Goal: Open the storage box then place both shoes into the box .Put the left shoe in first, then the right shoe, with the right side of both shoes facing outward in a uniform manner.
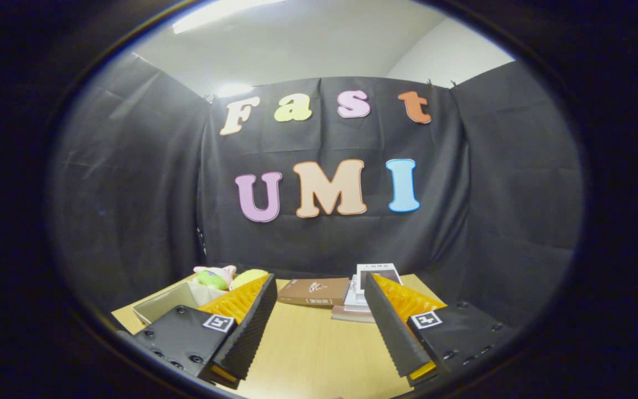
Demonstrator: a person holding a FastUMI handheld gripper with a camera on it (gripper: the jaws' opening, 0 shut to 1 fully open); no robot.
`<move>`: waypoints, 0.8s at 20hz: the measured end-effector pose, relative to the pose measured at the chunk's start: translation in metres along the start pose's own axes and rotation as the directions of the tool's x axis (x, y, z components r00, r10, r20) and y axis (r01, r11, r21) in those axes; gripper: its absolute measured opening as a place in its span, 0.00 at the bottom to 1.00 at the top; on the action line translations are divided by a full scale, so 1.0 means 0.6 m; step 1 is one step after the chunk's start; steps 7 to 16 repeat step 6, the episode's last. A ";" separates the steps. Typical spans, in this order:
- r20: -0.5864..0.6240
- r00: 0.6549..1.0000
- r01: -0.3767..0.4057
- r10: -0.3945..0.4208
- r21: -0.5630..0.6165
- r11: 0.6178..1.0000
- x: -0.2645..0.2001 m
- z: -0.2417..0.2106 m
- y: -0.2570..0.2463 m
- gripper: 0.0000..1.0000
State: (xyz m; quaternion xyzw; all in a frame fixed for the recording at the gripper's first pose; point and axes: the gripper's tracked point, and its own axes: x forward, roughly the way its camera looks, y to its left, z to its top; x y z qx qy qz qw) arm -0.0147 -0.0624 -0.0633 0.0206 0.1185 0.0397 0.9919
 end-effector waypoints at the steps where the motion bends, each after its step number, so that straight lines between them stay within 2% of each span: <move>1: 0.002 1.000 0.003 -0.003 0.000 1.000 -0.001 0.001 -0.002 0.99; 16: 0.000 1.000 0.007 -0.007 0.005 1.000 -0.002 0.000 -0.012 0.99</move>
